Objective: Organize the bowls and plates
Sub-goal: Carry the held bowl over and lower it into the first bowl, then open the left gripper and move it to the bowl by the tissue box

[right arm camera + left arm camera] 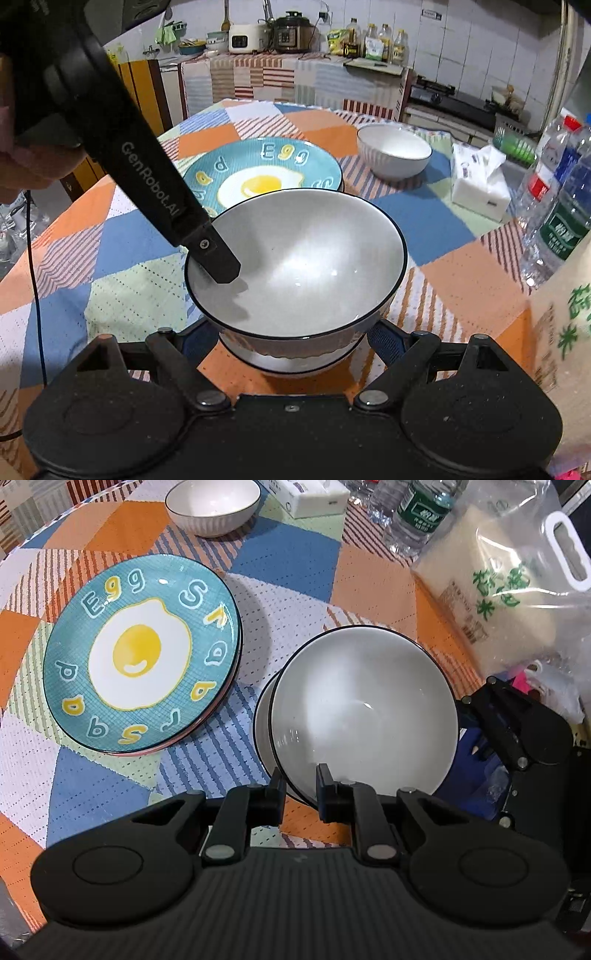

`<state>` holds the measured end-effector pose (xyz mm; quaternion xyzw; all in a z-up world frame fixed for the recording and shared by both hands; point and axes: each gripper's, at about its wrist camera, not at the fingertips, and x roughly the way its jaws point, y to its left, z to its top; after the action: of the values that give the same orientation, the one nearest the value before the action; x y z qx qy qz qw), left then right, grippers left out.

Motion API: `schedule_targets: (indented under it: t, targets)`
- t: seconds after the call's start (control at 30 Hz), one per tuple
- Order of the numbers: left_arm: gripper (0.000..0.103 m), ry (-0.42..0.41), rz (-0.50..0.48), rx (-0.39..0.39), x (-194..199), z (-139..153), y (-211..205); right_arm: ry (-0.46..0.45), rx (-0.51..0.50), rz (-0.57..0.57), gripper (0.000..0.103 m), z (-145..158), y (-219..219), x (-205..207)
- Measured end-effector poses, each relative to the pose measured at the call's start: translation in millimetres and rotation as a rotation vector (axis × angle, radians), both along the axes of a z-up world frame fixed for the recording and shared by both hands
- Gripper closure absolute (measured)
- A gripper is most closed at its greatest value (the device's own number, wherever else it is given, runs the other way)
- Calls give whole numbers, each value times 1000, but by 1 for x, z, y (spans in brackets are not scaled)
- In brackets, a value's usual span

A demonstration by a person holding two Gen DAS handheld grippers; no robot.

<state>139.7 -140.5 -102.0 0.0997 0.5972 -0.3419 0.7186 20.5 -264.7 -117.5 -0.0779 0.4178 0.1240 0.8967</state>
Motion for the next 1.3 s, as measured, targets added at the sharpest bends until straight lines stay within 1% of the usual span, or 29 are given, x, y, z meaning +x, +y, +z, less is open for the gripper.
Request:
schedule_targets:
  t: [0.2, 0.3, 0.43, 0.5, 0.67, 0.73, 0.83, 0.9, 1.0, 1.13, 1.2, 1.3]
  targets:
    - [89, 27, -12, 25, -1, -9, -3, 42, -30, 15, 13, -4, 4, -2]
    - [88, 3, -15, 30, -4, -10, -5, 64, -40, 15, 13, -7, 5, -2]
    - [88, 14, -5, 39, -2, -10, -5, 58, -50, 11, 13, -8, 4, -1]
    - [87, 14, -9, 53, -3, -12, -6, 62, -55, 18, 13, -8, 5, 0]
    - [83, 20, 6, 80, -2, -16, -10, 73, -128, 30, 13, -10, 15, 5]
    - [83, 19, 14, 80, -1, -17, -11, 81, -132, 22, 12, -10, 16, 7]
    - [82, 26, 28, 74, 0, -17, -9, 79, -139, 24, 11, -10, 16, 7]
    - [79, 30, 34, 60, 1, -16, -8, 91, -146, 23, 11, -10, 17, 8]
    - [78, 35, 30, 48, 1, -12, -6, 116, -143, 22, 11, -8, 16, 11]
    - [78, 65, 42, 18, 6, -7, -1, 93, -168, 60, 10, 4, 14, 8]
    - [78, 72, 50, -2, 10, -2, 4, 82, -161, 81, 10, 13, 13, 7]
    - [78, 26, 58, -15, 11, 11, 9, 67, -137, 103, 10, 28, 8, 6]
